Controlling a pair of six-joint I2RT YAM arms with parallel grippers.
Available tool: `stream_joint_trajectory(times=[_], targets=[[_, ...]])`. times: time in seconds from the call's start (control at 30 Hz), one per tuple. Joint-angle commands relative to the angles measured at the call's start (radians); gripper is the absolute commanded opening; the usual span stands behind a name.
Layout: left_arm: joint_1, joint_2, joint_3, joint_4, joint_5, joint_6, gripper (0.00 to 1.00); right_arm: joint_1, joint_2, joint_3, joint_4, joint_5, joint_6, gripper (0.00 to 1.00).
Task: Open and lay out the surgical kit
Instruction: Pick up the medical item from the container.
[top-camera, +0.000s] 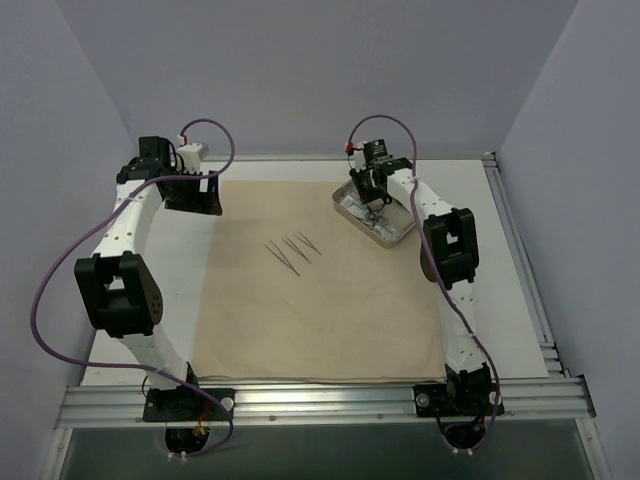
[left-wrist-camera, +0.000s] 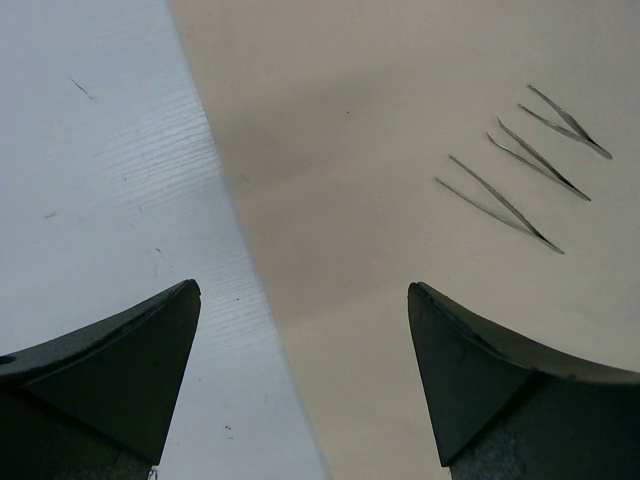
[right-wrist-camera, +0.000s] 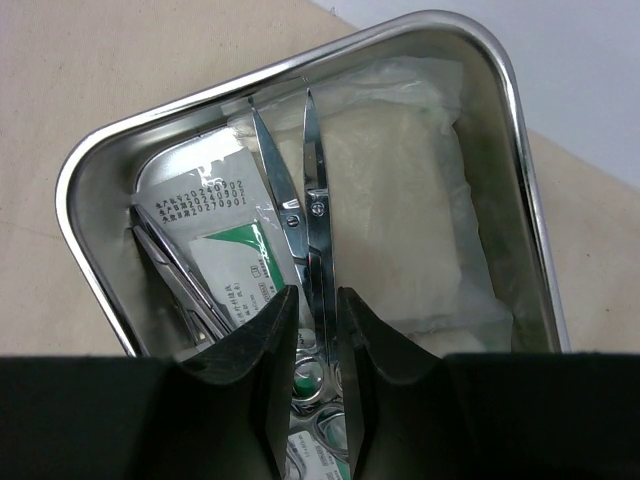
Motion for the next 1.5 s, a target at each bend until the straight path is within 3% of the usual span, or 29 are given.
stream_joint_trajectory(times=[0.0,0.67,0.73,0.8,0.9,1.47], targets=[[0.005,0.006,0.056,-0.007,-0.010,0.017,0.94,-0.003,0.008,0.021,-0.006,-0.008,-0.016,0.19],[0.005,0.011,0.047,-0.007,-0.004,0.018,0.94,-0.046,0.107,0.015,-0.022,0.021,-0.014,0.20],[0.005,0.008,0.048,-0.007,-0.001,0.017,0.94,-0.050,0.104,0.017,-0.030,0.022,-0.022,0.17],[0.005,0.006,0.048,-0.007,0.001,0.018,0.94,-0.048,0.097,0.015,-0.033,0.003,-0.031,0.07],[0.005,0.006,0.051,-0.007,0.007,0.015,0.94,-0.046,0.075,0.014,-0.039,-0.043,-0.051,0.00],[0.005,-0.014,0.051,-0.013,0.013,0.023,0.94,-0.042,-0.151,-0.063,0.050,-0.074,-0.082,0.00]])
